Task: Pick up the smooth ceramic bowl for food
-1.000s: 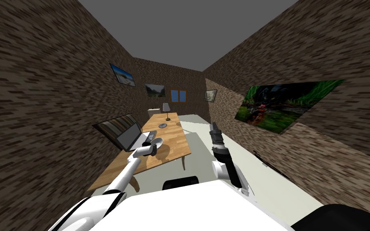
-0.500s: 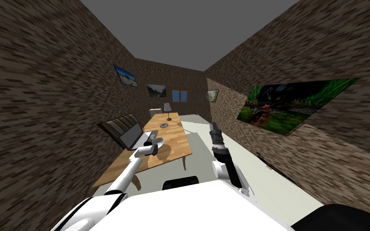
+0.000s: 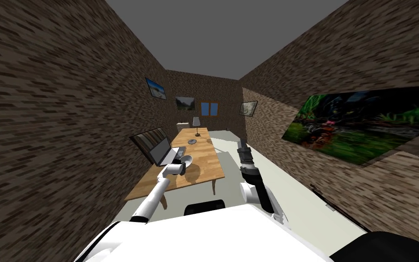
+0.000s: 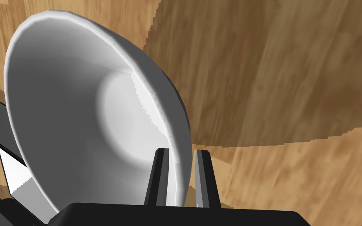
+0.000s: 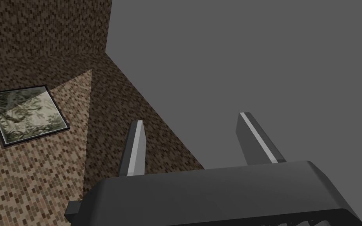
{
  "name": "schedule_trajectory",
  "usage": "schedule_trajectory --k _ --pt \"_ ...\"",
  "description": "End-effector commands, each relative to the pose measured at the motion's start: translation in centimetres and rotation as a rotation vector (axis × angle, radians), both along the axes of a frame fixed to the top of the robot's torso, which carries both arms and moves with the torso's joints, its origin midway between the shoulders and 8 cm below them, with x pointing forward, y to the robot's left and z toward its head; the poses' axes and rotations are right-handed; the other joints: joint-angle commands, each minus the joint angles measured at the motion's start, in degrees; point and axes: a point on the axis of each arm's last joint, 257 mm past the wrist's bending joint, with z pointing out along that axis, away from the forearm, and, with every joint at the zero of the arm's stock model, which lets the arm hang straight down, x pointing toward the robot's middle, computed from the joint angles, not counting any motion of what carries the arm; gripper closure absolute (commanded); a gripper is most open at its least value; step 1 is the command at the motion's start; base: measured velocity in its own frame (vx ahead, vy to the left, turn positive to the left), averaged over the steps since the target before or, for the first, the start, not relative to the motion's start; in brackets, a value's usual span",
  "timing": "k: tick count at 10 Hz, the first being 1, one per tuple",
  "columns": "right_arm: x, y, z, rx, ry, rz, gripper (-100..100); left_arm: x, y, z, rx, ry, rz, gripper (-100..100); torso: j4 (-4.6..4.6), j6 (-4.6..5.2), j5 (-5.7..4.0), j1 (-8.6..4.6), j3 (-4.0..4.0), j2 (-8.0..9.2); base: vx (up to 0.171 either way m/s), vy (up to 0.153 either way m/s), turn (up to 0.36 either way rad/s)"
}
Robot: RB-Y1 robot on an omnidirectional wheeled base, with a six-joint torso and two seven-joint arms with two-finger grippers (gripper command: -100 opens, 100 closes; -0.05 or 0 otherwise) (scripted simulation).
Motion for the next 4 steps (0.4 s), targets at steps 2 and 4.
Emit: schedule_trajectory --k 2,4 --pt "0.0 0.0 0.0 0.0 0.0 0.0 0 0.0 -3.5 0.9 -0.002 -0.007 -0.033 100 0.01 -0.02 -0.02 -0.04 0.03 0.04 0.034 0.059 0.164" --pt "0.0 0.0 0.0 0.0 0.0 0.0 0 0.2 -2.6 1.2 -0.002 -0.004 -0.026 0 0.03 0.0 -0.03 -0.12 0.08 0.13 0.01 0.016 0.011"
